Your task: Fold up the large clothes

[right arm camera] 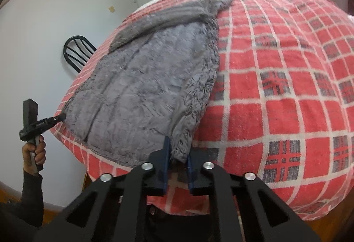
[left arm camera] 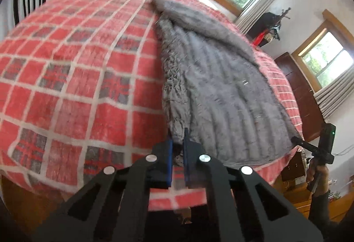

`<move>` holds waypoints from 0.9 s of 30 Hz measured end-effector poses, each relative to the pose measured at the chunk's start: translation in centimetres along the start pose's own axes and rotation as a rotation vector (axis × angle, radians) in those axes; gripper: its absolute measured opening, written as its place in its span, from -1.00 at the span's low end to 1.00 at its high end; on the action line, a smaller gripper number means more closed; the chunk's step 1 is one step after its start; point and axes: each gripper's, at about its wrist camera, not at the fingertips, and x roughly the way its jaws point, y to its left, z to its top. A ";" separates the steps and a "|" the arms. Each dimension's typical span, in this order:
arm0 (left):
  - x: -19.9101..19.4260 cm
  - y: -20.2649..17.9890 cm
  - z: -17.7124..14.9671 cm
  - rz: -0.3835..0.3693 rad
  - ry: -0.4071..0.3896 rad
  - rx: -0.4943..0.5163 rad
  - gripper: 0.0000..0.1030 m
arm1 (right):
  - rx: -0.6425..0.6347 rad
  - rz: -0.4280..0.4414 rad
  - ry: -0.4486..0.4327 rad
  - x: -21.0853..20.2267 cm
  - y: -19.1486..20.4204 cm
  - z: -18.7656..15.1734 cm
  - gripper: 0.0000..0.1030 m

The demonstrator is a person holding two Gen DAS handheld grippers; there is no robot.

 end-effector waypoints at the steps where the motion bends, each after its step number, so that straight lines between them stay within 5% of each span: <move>1: -1.2 -0.9 0.0 -0.016 -0.020 0.011 -0.90 | -0.002 0.005 -0.010 -0.5 0.2 0.2 -0.82; 11: -6.7 -3.7 2.1 -0.092 -0.151 -0.006 -0.91 | -0.030 0.016 -0.140 -5.8 2.2 4.2 -0.83; 19: -6.7 -6.3 10.1 -0.017 -0.225 0.028 -0.90 | -0.065 -0.070 -0.206 -5.3 2.7 14.0 -0.84; 27: -3.1 -4.8 19.6 0.067 -0.224 -0.031 -0.91 | -0.035 -0.135 -0.186 -0.8 1.2 23.1 -0.84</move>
